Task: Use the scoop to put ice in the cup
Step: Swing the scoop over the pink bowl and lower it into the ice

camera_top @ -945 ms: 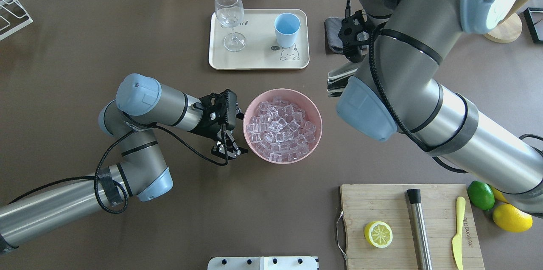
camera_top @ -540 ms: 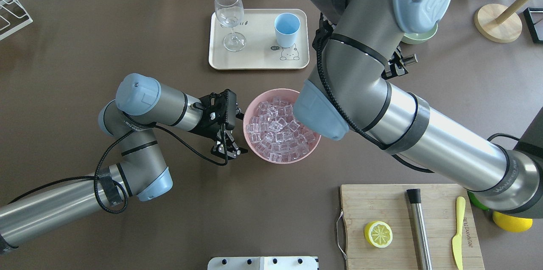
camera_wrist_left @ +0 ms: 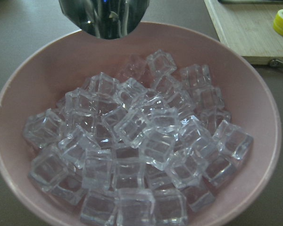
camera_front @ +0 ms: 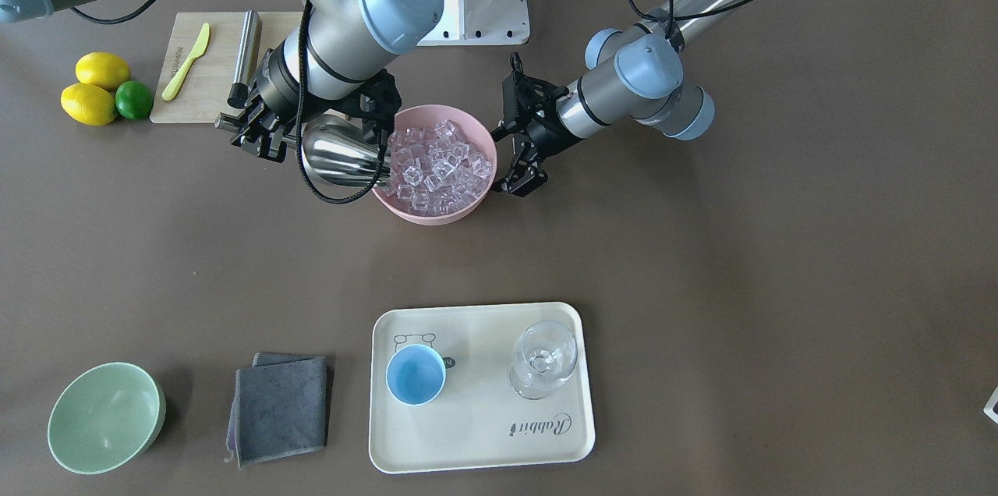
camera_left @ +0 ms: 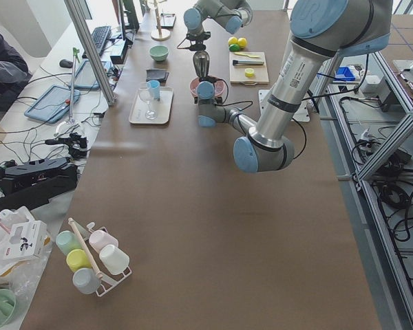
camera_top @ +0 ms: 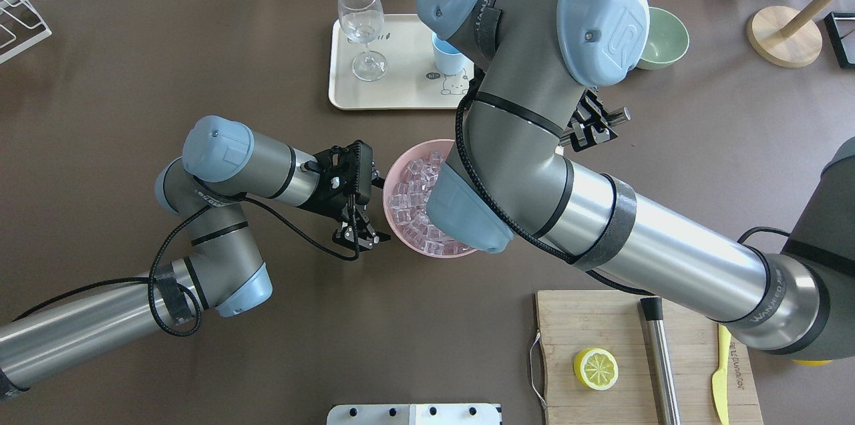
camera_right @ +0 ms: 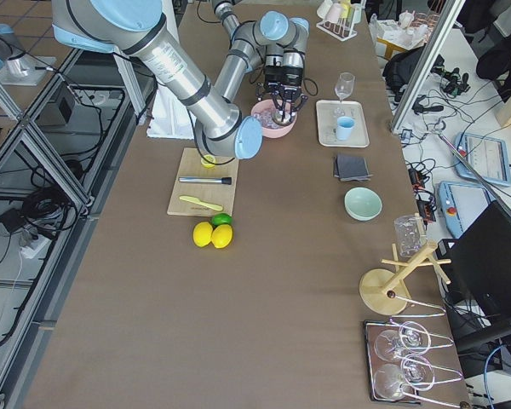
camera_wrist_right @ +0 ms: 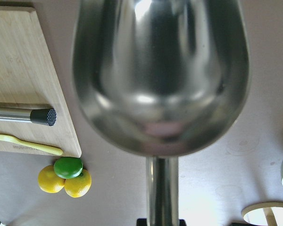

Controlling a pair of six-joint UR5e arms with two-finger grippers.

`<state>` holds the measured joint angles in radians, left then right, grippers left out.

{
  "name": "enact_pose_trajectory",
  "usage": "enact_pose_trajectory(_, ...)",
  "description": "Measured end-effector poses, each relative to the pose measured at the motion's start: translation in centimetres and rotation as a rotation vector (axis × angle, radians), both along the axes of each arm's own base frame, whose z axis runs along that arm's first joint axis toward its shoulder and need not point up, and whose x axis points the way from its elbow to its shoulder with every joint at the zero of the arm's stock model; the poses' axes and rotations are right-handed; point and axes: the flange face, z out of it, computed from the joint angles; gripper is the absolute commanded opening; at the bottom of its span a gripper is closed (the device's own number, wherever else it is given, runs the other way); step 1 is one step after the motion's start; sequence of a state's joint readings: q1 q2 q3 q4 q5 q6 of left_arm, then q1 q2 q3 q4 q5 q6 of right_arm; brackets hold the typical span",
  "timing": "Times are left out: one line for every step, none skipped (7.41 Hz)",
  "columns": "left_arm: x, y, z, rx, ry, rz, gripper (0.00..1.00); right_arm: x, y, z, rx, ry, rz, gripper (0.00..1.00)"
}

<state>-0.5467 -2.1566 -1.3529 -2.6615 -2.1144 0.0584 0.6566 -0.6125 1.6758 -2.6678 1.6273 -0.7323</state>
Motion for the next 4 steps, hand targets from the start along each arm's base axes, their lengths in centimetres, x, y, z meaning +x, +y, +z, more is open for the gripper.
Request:
enact_pose_trajectory(0.0, 0.0, 0.0, 0.000, 0.000, 0.000, 0.99, -0.1, 0.5, 0.4, -0.005, 0.003, 0.020, 0.00)
enact_pose_trajectory(0.0, 0.0, -0.1, 0.001, 0.002, -0.001, 0.99, -0.2, 1.1, 0.8, -0.010, 0.009, 0.047, 0.00)
enact_pose_trajectory(0.0, 0.0, -0.2, 0.002, 0.003, -0.002, 0.99, -0.4, 1.4, 1.0, -0.016, 0.015, 0.061, 0.00)
enact_pose_trajectory(0.0, 0.0, -0.3, 0.003, 0.004, -0.002, 0.99, -0.7, 1.6, 1.1, -0.024, 0.020, 0.065, 0.00)
